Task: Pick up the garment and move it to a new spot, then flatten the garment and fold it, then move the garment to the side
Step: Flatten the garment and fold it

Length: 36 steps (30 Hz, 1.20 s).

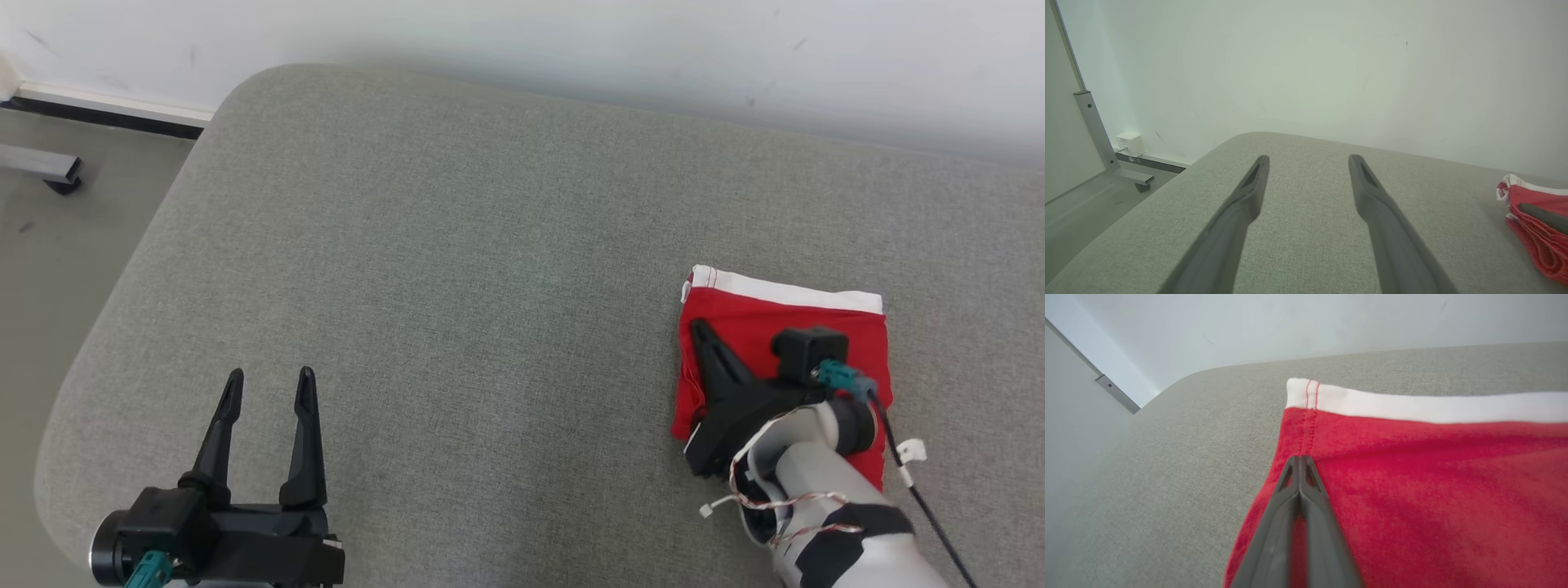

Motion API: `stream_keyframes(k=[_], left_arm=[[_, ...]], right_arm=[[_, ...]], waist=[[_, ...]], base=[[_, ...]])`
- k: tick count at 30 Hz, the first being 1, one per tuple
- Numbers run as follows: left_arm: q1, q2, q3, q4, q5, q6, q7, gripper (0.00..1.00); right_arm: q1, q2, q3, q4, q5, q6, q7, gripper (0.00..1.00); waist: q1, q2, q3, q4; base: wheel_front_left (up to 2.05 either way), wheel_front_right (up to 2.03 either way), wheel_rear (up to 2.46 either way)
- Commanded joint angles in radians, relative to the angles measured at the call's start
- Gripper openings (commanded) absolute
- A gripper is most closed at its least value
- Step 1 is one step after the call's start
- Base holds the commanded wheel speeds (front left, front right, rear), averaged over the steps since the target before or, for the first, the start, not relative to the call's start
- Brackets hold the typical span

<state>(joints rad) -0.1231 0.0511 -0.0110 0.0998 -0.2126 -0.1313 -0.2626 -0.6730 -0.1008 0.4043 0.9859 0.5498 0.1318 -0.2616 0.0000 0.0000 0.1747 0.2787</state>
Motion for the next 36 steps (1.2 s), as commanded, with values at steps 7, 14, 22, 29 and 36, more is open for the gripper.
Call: stream_keyframes(k=[7, 14, 22, 29, 36], left_arm=[[-0.015, -0.001, -0.004, 0.002, -0.004, 0.002, -0.003, 1.00], [-0.013, -0.001, -0.003, 0.000, 0.006, 0.002, -0.003, 1.00], [0.009, -0.001, 0.013, 0.000, 0.021, 0.002, -0.003, 1.00], [0.025, -0.001, 0.031, -0.008, 0.038, 0.002, -0.003, 1.00], [0.043, -0.001, 0.047, -0.009, 0.054, 0.002, -0.003, 1.00]], right_arm=[[0.103, 0.037, 0.043, -0.092, -0.009, -0.003, -0.002, 0.00], [0.129, 0.045, 0.027, -0.186, -0.039, -0.003, -0.002, 0.00], [0.182, -0.004, -0.037, -0.351, -0.111, -0.003, -0.002, 0.00], [0.259, -0.070, -0.100, -0.480, -0.163, -0.003, -0.002, 0.00], [0.355, -0.115, -0.163, -0.576, -0.194, -0.003, -0.002, 0.00]], waist=[[0.0000, 0.0000, 0.009, 0.007], [0.0000, 0.0000, 0.005, -0.009], [0.0000, 0.0000, -0.031, -0.058], [0.0000, 0.0000, -0.062, -0.124], [0.0000, 0.0000, -0.091, -0.194]], base=[[0.00, 0.00, 0.00], [0.00, 0.00, 0.00], [0.00, 0.00, 0.00], [0.00, 0.00, 0.00], [0.00, 0.00, 0.00]])
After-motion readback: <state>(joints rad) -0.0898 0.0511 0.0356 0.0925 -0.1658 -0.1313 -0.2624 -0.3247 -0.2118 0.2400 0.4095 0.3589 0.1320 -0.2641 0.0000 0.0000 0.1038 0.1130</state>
